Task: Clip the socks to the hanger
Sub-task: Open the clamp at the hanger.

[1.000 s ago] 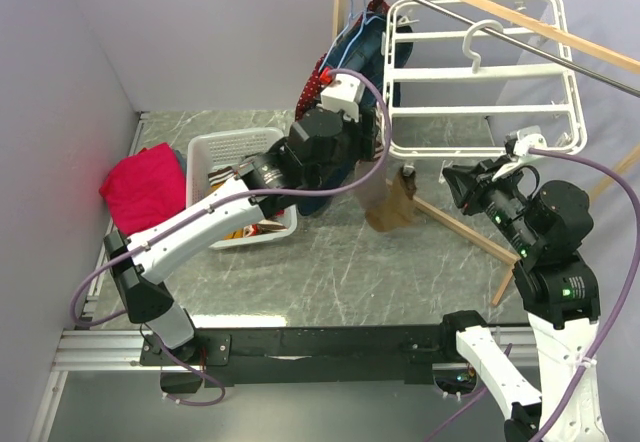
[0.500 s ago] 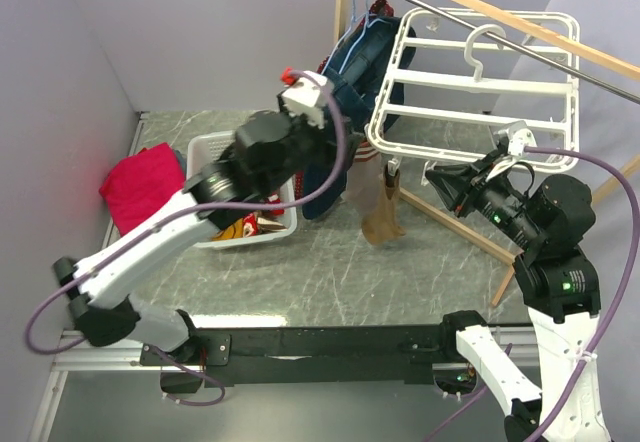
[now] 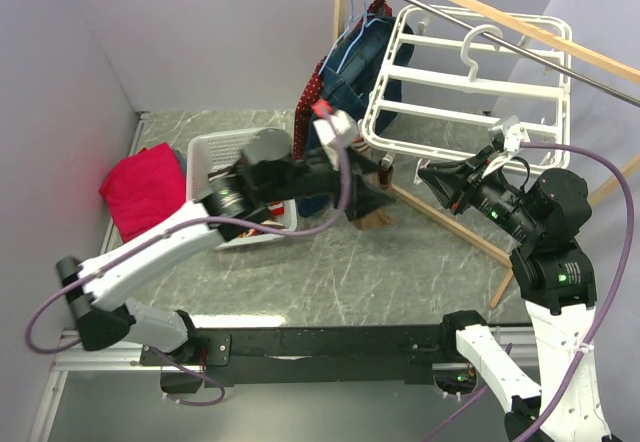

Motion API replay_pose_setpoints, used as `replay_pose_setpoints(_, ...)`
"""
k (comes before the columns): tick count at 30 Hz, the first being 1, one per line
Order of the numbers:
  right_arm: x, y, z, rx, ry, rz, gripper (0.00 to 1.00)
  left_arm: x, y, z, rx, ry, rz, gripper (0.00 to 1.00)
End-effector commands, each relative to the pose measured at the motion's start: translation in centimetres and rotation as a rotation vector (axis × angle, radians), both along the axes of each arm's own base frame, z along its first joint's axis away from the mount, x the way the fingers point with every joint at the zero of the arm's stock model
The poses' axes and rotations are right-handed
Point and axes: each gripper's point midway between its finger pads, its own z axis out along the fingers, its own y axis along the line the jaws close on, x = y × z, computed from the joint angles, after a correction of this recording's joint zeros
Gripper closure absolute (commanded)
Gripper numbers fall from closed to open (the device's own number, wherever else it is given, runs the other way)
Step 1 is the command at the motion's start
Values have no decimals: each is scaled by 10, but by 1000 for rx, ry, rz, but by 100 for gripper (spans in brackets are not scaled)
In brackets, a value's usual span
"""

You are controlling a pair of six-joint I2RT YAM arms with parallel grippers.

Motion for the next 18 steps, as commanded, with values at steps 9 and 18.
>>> replay_pose_setpoints(9, -14, 12, -8, 4, 21, 99, 98, -22, -56, -2, -16, -18, -243, 32)
replay_pose_setpoints(18, -18, 14, -11, 5, 19, 112, 97, -10, -73, 4, -67, -30, -234, 39)
